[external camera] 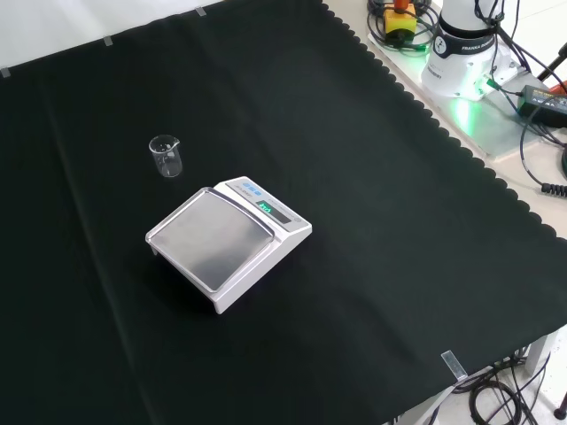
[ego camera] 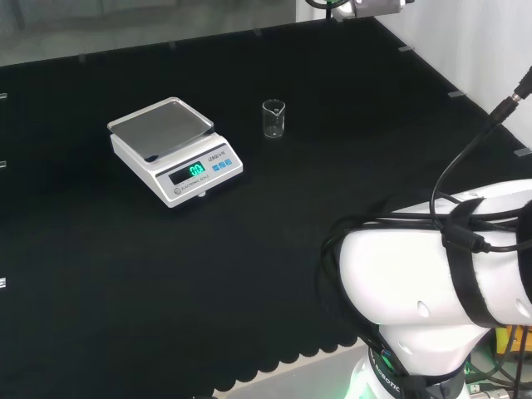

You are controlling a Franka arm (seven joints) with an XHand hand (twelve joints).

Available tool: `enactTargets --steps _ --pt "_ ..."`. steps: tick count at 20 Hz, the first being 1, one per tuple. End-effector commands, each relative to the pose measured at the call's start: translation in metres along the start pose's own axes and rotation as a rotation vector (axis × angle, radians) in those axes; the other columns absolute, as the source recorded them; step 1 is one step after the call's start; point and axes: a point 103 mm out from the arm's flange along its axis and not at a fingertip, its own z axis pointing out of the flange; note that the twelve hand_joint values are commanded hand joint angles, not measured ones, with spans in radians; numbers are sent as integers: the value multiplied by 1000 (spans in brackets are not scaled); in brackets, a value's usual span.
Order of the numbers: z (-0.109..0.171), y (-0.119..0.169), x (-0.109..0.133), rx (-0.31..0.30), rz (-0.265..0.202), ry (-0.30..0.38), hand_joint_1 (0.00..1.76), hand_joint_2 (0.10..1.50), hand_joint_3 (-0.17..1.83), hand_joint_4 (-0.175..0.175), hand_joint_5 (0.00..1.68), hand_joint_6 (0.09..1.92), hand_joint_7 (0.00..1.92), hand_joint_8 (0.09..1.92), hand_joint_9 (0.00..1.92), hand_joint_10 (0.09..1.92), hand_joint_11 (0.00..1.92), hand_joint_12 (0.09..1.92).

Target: Pick up the beaker.

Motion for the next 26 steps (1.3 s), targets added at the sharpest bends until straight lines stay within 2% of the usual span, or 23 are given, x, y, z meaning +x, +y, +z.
enactTargets --steps 1,4,8,15,23,26 --pt "-8 0 3 -12 -2 -23 334 842 365 -79 53 87 0 326 11 578 58 1399" --pt "-22 5 10 -7 -6 -48 291 891 352 -71 47 87 0 348 0 515 6 1402" --pt "-16 24 18 26 -17 -42 289 901 340 -69 50 87 0 363 0 513 0 1416" --pt "16 81 23 85 -28 -44 293 909 319 -69 53 87 0 381 0 536 0 1470" --pt "61 147 18 155 -39 -47 301 911 311 -70 56 87 0 368 0 542 0 1461" --pt "77 167 15 169 -25 -68 308 910 308 -71 58 87 0 365 0 541 0 1457"
